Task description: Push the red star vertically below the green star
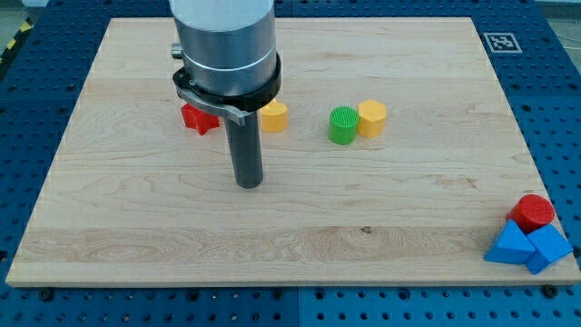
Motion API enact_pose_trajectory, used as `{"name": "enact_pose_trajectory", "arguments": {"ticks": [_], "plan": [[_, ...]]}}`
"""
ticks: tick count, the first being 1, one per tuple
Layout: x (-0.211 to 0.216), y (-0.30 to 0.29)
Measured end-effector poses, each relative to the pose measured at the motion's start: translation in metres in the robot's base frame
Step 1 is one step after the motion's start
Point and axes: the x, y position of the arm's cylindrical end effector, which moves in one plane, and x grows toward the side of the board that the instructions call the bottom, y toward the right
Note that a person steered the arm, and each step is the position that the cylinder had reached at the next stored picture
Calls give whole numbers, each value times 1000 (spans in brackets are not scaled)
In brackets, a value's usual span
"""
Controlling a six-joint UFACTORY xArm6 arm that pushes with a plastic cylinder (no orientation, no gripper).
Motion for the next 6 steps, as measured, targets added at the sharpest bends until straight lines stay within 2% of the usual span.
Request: {"name": "enact_pose_trajectory", "arguments": {"ticks": [1, 2, 3, 4, 6], "plan": [[-1, -18], [-19, -71], [-66, -108], [-111, -112], [-117, -91]]}}
